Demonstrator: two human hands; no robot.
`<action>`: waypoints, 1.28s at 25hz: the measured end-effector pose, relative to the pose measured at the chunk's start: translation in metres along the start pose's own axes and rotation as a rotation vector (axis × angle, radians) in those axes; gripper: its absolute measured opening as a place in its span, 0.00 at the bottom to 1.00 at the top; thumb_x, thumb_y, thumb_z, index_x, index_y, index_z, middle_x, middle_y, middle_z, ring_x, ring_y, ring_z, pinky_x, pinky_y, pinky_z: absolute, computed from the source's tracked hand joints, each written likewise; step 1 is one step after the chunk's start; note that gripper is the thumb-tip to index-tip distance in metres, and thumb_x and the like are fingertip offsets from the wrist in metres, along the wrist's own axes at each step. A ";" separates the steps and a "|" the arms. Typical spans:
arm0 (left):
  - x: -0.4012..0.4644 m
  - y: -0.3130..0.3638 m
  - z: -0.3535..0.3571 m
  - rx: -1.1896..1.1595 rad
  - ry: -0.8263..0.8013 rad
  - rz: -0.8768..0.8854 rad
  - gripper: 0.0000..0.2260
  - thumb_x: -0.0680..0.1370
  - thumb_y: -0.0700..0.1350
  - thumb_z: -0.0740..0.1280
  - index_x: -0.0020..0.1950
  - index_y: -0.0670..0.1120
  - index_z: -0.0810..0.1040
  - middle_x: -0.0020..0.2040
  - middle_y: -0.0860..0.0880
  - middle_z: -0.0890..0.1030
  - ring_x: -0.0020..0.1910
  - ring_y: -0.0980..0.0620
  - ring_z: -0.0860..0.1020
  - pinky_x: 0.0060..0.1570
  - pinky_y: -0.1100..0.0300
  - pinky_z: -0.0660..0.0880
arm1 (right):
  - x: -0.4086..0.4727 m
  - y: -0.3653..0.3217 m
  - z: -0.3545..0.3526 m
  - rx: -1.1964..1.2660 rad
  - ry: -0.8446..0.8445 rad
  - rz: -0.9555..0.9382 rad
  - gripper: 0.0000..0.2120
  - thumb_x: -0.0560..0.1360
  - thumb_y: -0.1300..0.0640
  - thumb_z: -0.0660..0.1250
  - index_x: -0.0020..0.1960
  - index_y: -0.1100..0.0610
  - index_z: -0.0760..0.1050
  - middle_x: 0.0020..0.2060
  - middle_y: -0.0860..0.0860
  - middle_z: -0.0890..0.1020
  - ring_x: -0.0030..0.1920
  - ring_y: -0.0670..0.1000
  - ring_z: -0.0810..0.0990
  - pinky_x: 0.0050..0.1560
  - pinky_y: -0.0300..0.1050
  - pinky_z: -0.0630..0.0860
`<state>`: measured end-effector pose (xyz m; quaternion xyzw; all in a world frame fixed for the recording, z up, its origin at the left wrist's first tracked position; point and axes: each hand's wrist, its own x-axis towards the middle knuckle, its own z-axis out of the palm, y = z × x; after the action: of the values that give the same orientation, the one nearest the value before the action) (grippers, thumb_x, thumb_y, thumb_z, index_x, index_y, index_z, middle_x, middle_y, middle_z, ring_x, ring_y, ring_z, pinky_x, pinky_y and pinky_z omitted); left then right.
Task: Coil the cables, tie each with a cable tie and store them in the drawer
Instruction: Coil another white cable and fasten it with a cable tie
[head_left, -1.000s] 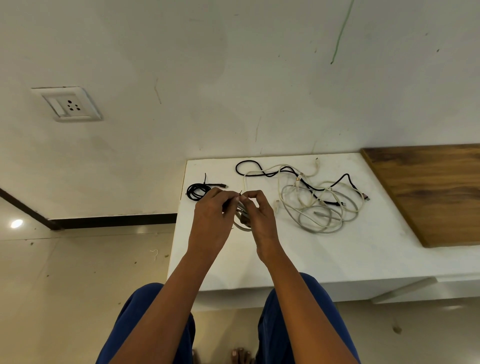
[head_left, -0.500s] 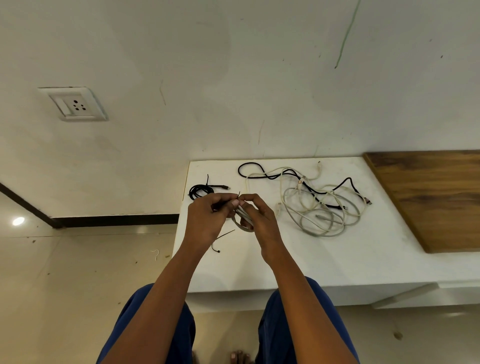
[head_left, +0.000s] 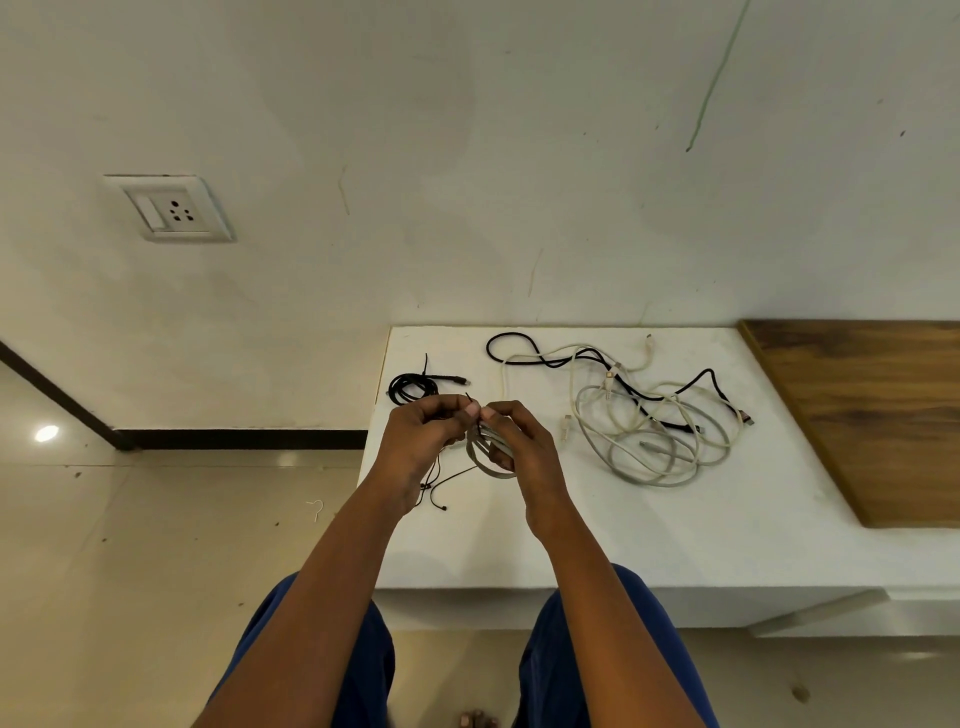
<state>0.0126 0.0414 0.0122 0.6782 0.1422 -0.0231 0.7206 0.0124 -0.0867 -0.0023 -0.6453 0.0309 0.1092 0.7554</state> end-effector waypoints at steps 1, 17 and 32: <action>0.000 0.000 0.000 0.001 0.009 -0.006 0.02 0.73 0.40 0.71 0.43 0.46 0.82 0.37 0.52 0.83 0.41 0.56 0.81 0.51 0.61 0.76 | 0.000 0.000 0.000 0.013 0.004 0.013 0.04 0.75 0.55 0.65 0.42 0.52 0.77 0.32 0.42 0.80 0.31 0.38 0.77 0.32 0.28 0.71; -0.002 -0.016 0.010 0.096 0.036 0.185 0.06 0.76 0.40 0.68 0.43 0.52 0.79 0.44 0.49 0.83 0.46 0.53 0.81 0.53 0.61 0.75 | 0.002 0.004 0.000 -0.114 0.101 0.054 0.06 0.74 0.55 0.64 0.40 0.48 0.76 0.30 0.42 0.77 0.33 0.43 0.71 0.37 0.39 0.65; -0.004 -0.024 0.024 0.164 0.151 0.234 0.11 0.76 0.37 0.67 0.41 0.53 0.78 0.39 0.56 0.81 0.37 0.65 0.79 0.38 0.77 0.72 | 0.009 0.012 0.004 -0.473 0.198 0.020 0.09 0.75 0.51 0.58 0.38 0.43 0.74 0.33 0.44 0.79 0.36 0.46 0.76 0.37 0.42 0.68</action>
<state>0.0079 0.0150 -0.0094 0.7465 0.1135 0.1005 0.6479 0.0181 -0.0795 -0.0152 -0.8112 0.0847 0.0569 0.5758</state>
